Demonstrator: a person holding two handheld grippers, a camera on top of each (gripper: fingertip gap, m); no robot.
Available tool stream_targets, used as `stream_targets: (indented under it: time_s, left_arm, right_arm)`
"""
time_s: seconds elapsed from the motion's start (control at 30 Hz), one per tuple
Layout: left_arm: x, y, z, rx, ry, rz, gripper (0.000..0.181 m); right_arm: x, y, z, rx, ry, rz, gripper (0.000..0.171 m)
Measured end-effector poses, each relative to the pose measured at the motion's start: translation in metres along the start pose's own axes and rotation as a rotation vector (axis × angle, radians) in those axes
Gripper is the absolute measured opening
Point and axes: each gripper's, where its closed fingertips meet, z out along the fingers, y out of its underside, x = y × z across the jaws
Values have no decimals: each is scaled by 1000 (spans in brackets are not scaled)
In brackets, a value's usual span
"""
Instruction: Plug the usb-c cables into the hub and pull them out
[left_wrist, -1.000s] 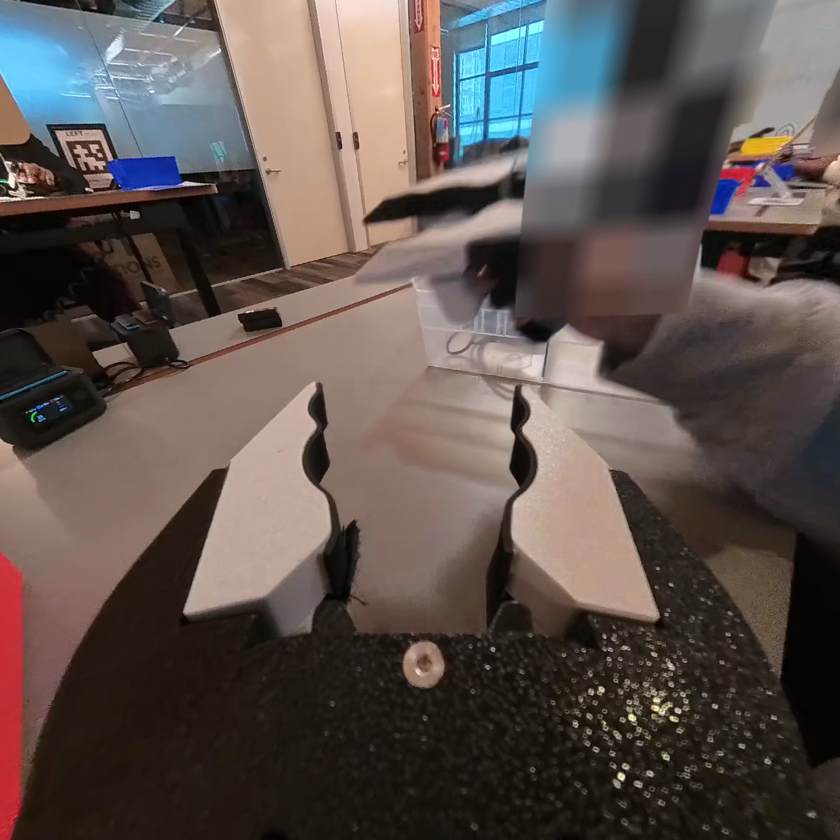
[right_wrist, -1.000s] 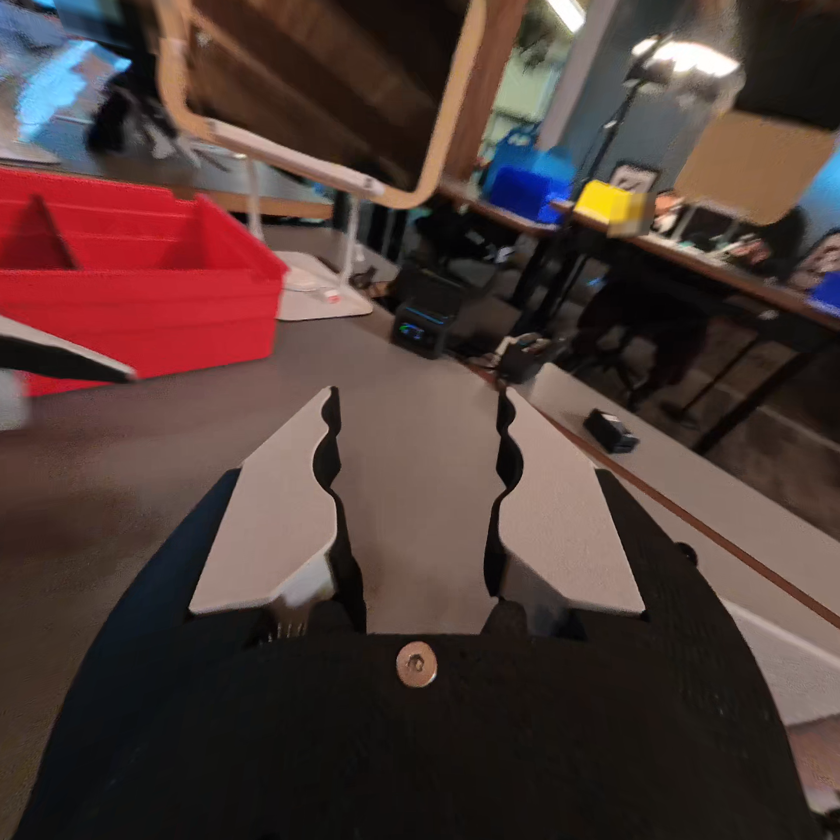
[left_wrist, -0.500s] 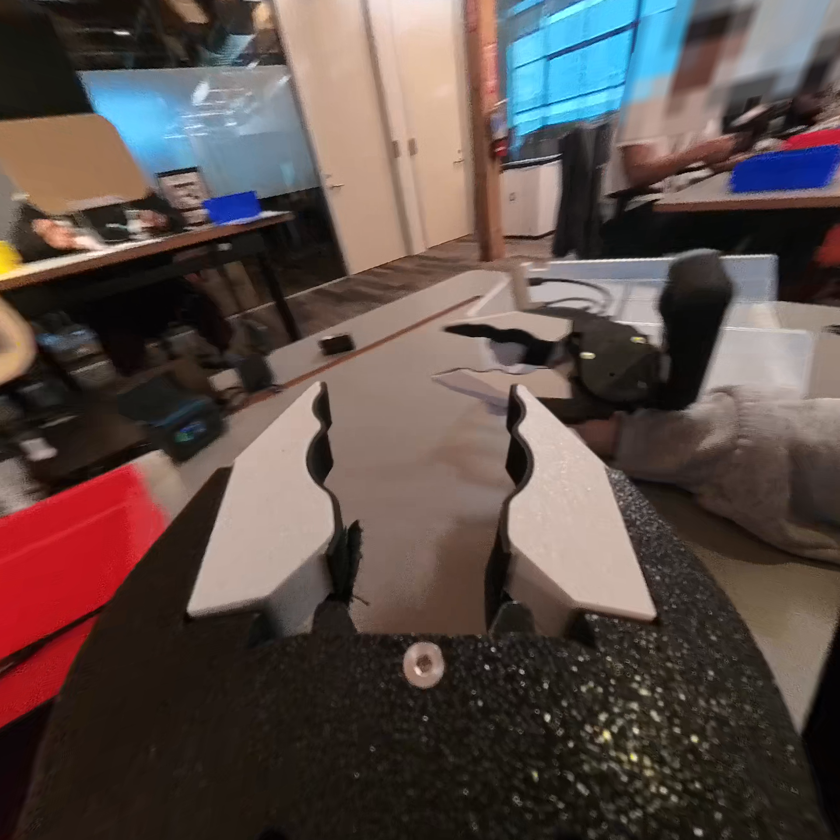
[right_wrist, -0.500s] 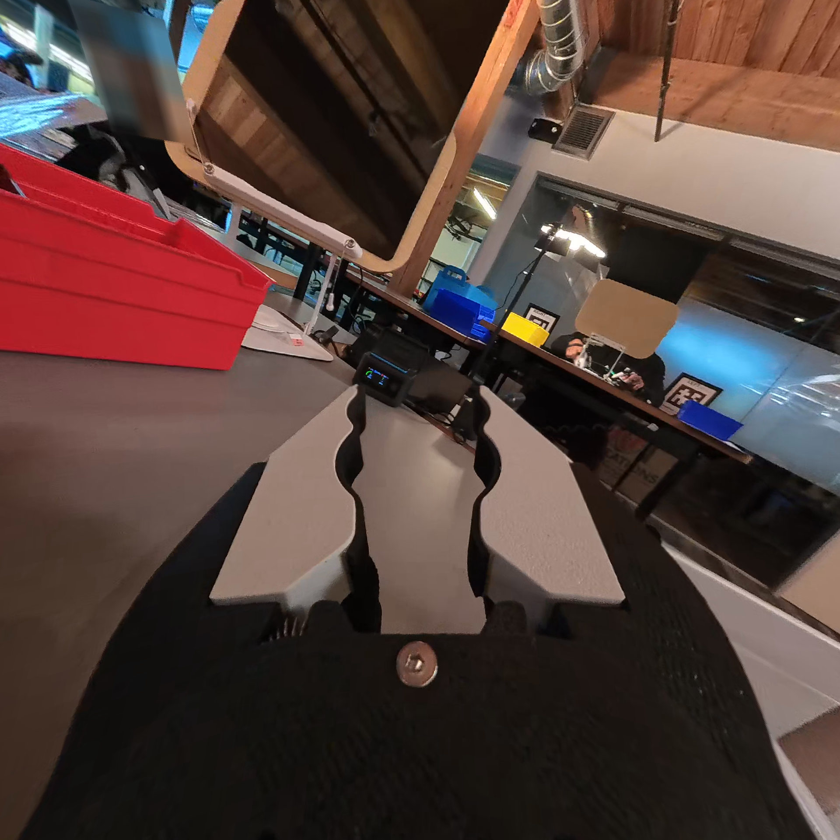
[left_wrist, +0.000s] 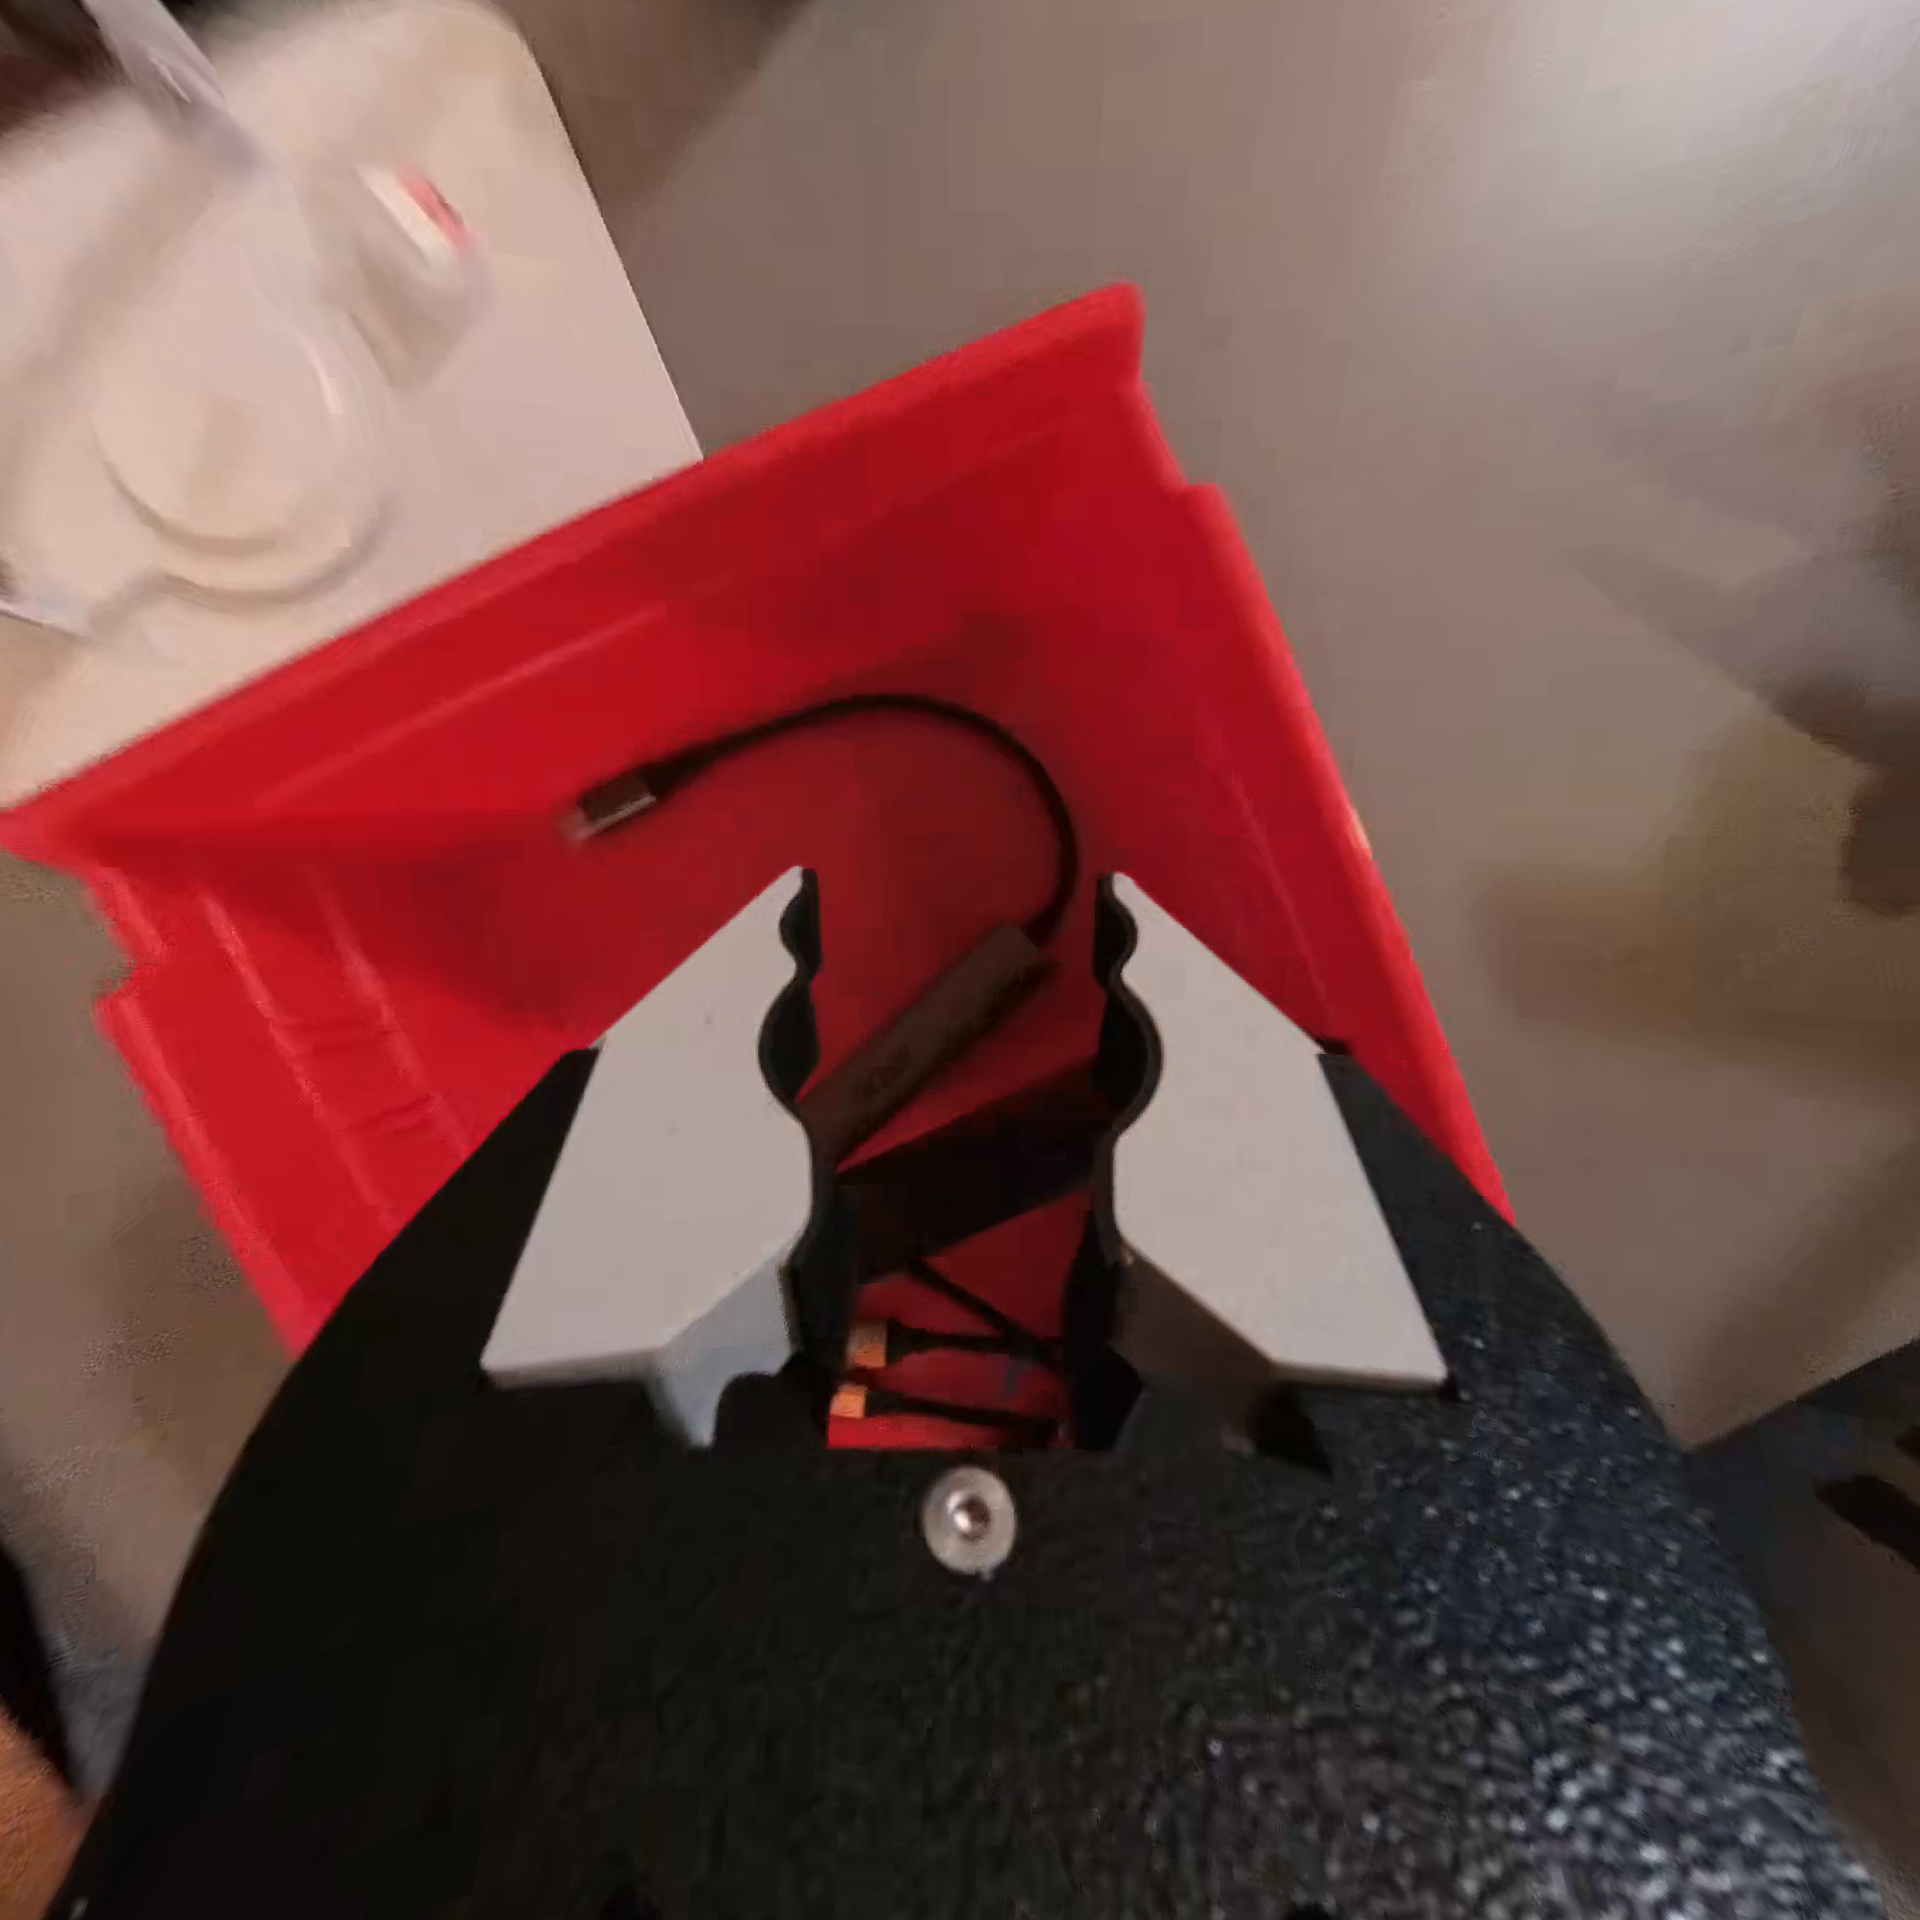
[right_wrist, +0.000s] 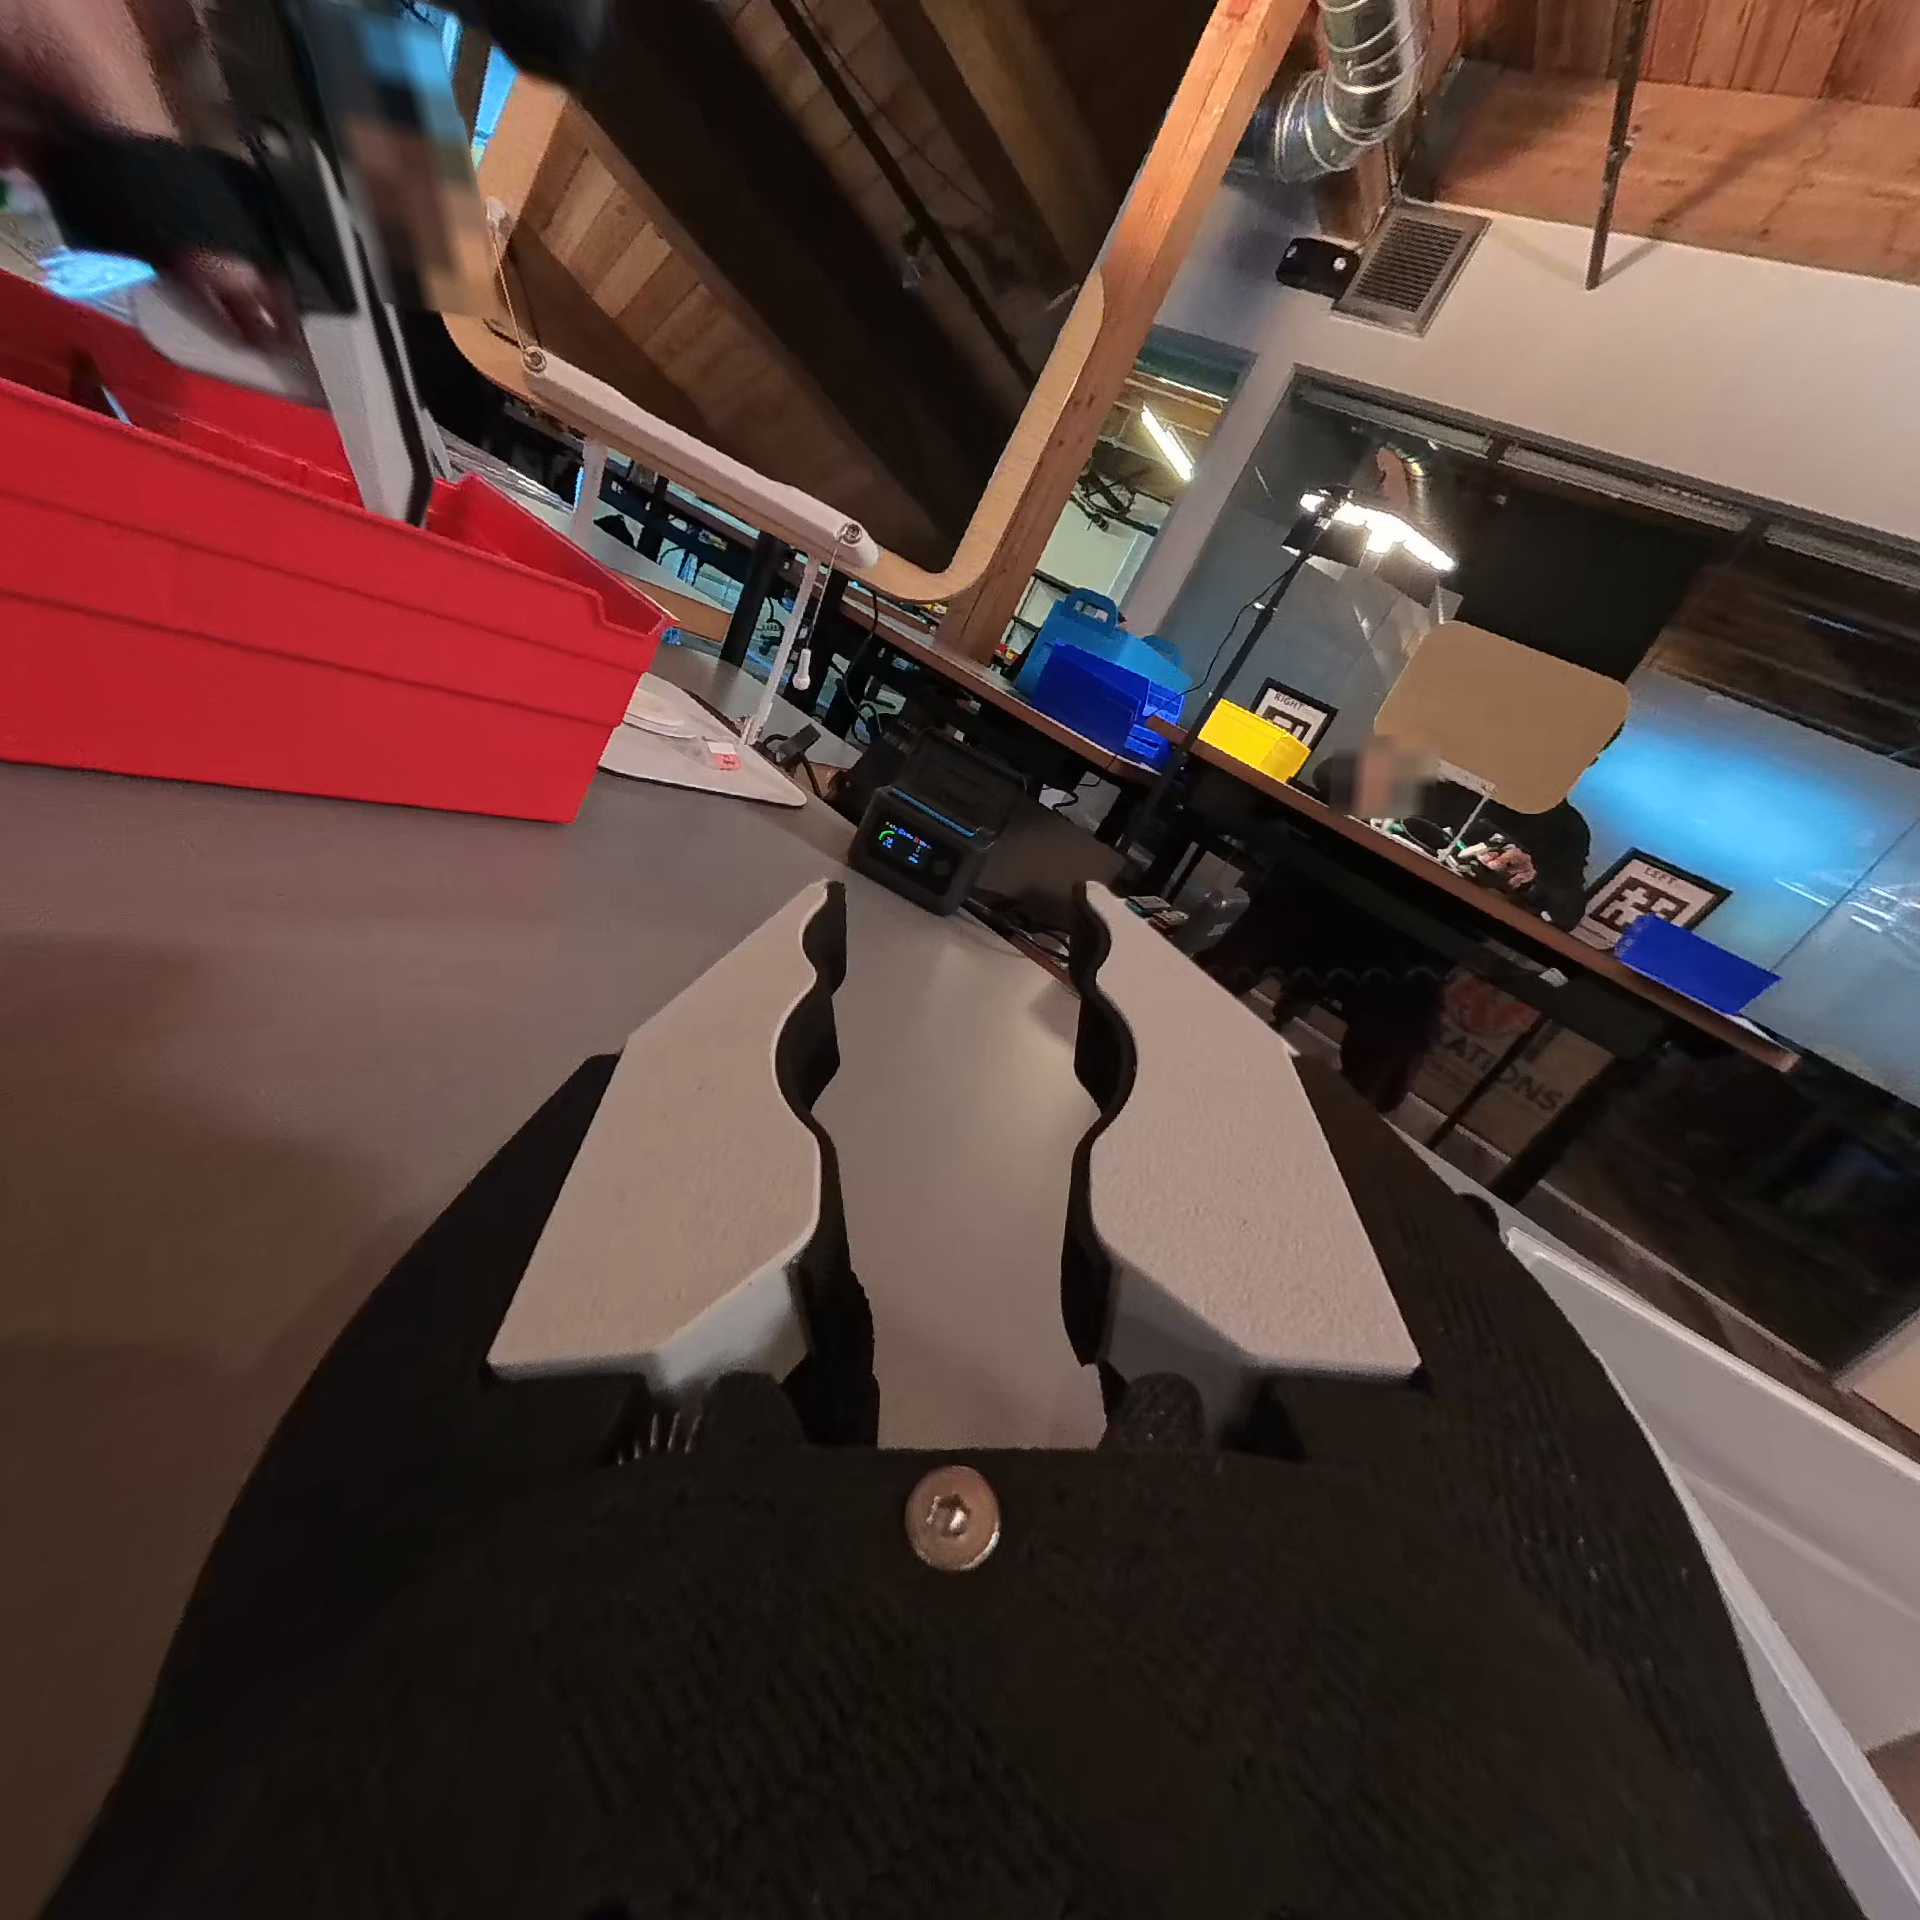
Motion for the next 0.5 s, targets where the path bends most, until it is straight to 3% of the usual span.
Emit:
stream_targets:
  time_s: [0.2,0.5]
  left_arm:
    - [-4,12,50,-210,62,-116,51]
    - [13,11,73,-236,119,-100,54]
  right_arm:
    - [1,2,-1,-7,-2,17,41]
    - [-8,-1,0,-3,-35,-16,41]
